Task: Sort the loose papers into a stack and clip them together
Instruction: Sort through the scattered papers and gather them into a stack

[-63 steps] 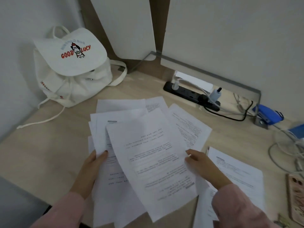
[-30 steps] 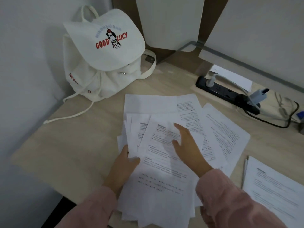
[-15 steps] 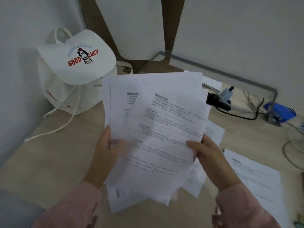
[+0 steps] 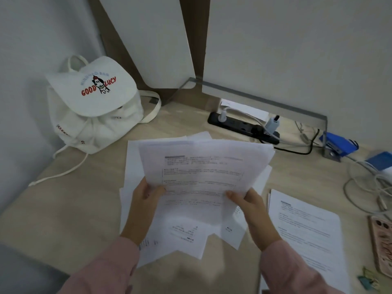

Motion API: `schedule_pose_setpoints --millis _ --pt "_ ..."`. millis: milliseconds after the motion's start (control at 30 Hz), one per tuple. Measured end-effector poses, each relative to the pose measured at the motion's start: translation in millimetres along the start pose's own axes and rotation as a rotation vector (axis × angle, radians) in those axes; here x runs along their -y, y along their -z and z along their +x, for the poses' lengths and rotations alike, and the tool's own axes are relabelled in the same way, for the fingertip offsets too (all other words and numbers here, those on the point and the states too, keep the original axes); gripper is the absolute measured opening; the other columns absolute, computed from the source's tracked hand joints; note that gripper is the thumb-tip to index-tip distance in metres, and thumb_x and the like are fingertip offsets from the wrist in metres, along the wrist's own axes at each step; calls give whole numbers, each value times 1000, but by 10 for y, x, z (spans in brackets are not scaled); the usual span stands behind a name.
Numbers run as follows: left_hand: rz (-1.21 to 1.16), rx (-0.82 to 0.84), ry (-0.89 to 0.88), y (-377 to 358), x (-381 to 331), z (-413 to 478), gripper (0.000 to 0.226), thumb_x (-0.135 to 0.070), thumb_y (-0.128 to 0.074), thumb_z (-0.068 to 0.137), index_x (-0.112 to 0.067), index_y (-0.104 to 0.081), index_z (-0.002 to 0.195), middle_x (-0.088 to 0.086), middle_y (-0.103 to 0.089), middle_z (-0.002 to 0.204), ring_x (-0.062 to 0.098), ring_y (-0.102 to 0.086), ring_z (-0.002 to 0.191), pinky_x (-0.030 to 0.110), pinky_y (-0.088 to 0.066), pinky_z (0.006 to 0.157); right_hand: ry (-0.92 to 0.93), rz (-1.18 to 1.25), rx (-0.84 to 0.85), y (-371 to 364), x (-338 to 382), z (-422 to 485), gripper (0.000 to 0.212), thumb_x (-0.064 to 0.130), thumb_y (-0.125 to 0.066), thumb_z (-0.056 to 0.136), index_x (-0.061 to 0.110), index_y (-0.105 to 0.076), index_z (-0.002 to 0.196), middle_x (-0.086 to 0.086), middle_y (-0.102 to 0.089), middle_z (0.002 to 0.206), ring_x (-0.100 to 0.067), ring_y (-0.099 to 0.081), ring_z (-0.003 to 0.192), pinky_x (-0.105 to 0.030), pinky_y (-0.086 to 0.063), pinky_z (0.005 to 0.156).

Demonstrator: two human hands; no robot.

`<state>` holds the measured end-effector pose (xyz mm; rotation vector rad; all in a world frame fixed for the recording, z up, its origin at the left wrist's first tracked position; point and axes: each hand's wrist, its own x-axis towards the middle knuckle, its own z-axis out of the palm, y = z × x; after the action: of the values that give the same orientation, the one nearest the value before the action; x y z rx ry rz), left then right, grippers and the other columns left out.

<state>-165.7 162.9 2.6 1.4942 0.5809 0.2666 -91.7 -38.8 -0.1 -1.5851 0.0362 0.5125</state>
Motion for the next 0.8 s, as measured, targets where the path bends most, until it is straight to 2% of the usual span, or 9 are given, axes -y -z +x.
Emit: schedule_pose_setpoints --millis 67,167,300,400,467,533,600,667,800 --pt "-32 -40 2 -42 -5 -36 32 9 -48 86 -13 -63 104 -9 -68 93 -9 -64 77 7 -49 65 -15 16 4 -24 -34 -51 25 14 -59 87 26 -64 108 8 -72 106 -9 -67 98 -17 -53 71" --pt "-66 -100 14 -81 0 -116 28 4 -49 87 -14 -63 102 -7 -67 91 -7 -63 77 13 -50 67 -17 55 -15 13 -57 -112 27 6 -53 88 25 -65 104 9 -73 100 -4 -67 90 -14 -53 69" --pt "-69 -102 146 -182 100 -168 31 -4 -47 90 -18 -59 114 -10 -64 99 -3 -57 90 19 -42 79 -142 42 -13 12 -177 -151 32 1 -43 90 23 -60 104 3 -66 105 -17 -61 102 -22 -49 73" --pt "-36 -73 124 -315 33 -200 28 -10 -49 91 -26 -59 111 -15 -64 100 -2 -57 92 19 -43 73 -120 46 -36 158 -153 -187 29 8 -49 91 22 -62 112 3 -69 108 -18 -65 99 -28 -52 80" --pt "19 -23 126 -451 -4 -237 18 -14 -49 92 -24 -60 102 -12 -65 96 4 -61 87 20 -44 66 -99 43 -89 405 -153 -245 27 12 -53 90 22 -64 113 4 -71 108 -17 -67 99 -35 -53 86" --pt "80 52 153 -659 34 -288 12 -14 -50 92 -19 -60 99 -7 -67 96 10 -64 87 23 -47 66 -140 12 -176 719 -226 -333 23 10 -52 90 18 -65 108 -1 -72 104 -22 -68 95 -40 -54 86" --pt "153 164 199 -936 136 -360 13 -15 -51 92 -16 -60 101 -4 -68 98 12 -65 88 21 -50 66 -207 -43 -280 1038 -347 -448 20 6 -50 90 16 -66 95 -9 -71 98 -27 -67 87 -40 -54 76" --pt "181 285 280 -1256 282 -460 11 -16 -51 93 -17 -60 100 -5 -68 92 7 -66 78 15 -50 60 -268 -87 -382 1356 -528 -581 21 2 -47 89 15 -64 84 -14 -69 93 -28 -64 80 -35 -50 66" --pt "324 467 319 -1812 686 -641 17 -18 -46 95 -15 -61 103 -1 -67 96 10 -62 84 21 -48 70 -355 -145 -517 1866 -890 -838 15 5 -47 88 7 -62 88 -20 -67 95 -36 -62 87 -43 -51 78"
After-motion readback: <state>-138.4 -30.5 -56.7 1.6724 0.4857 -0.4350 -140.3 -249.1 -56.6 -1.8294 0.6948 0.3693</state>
